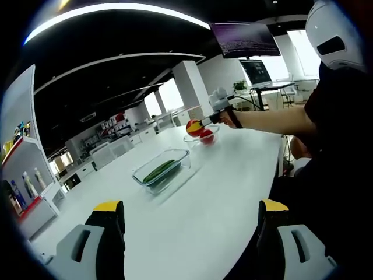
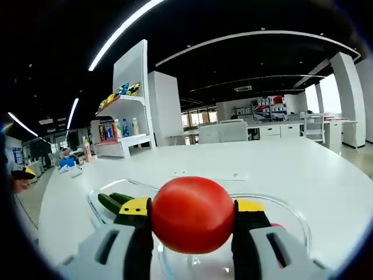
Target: Sort the scattered tomatoes and cucumbers on the table and place them into their respective storage containers
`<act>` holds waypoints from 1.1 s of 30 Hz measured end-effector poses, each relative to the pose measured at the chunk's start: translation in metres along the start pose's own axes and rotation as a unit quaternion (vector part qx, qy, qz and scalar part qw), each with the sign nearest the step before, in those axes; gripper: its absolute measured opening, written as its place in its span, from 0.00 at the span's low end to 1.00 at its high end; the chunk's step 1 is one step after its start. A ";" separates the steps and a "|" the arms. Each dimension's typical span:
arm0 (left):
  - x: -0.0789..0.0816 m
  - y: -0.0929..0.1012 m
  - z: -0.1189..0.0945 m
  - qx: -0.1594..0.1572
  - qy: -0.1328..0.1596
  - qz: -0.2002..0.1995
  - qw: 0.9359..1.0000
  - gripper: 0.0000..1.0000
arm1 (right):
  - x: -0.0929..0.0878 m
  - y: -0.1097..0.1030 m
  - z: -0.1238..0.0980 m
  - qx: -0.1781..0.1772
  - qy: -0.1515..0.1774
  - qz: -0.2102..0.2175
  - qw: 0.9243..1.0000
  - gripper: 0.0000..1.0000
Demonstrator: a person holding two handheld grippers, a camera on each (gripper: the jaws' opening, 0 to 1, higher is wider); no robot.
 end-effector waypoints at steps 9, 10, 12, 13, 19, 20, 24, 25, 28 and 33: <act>0.002 0.003 0.000 -0.004 0.003 0.000 1.000 0.94 | -0.013 0.008 0.006 -0.006 -0.025 -0.028 0.999 0.50; 0.002 0.003 0.000 -0.004 0.004 -0.001 1.000 0.94 | -0.013 0.008 0.006 -0.006 -0.025 -0.027 0.999 0.50; 0.002 0.003 0.000 -0.004 0.003 0.000 1.000 0.94 | -0.013 0.008 0.006 -0.006 -0.025 -0.030 0.999 0.50; 0.002 0.002 0.000 -0.003 0.002 0.000 1.000 0.94 | -0.013 0.009 0.006 -0.007 -0.026 -0.033 0.999 0.50; -0.001 0.003 0.002 -0.004 -0.002 -0.002 1.000 0.94 | -0.024 0.014 0.008 -0.014 -0.043 -0.047 0.998 0.49; -0.002 0.004 0.002 -0.005 -0.003 -0.002 1.000 0.94 | -0.025 0.015 0.008 -0.014 -0.045 -0.048 0.998 0.49; -0.001 0.002 0.002 -0.004 -0.001 -0.003 1.000 0.94 | -0.026 0.017 0.009 -0.017 -0.048 -0.060 0.997 0.47; -0.001 0.002 0.002 -0.003 -0.001 -0.003 1.000 0.94 | -0.025 0.017 0.009 -0.017 -0.047 -0.059 0.997 0.47; 0.000 0.002 0.002 -0.003 0.001 -0.003 1.000 0.94 | -0.024 0.018 0.010 -0.017 -0.046 -0.055 0.997 0.47; -0.002 0.004 0.002 -0.005 -0.002 -0.001 1.000 0.94 | -0.020 0.021 0.010 -0.018 -0.039 -0.052 0.998 0.40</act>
Point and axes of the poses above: the point that each gripper's makers call its tool centre point, and the gripper's own axes: z roughly forward along the fingers, y roughly to its right, x roughly out of its top, the point moved 1 cm from there along -z, roughly backward along the fingers, and after that the axes turned 3 degrees about z, right-handed, at the moved point
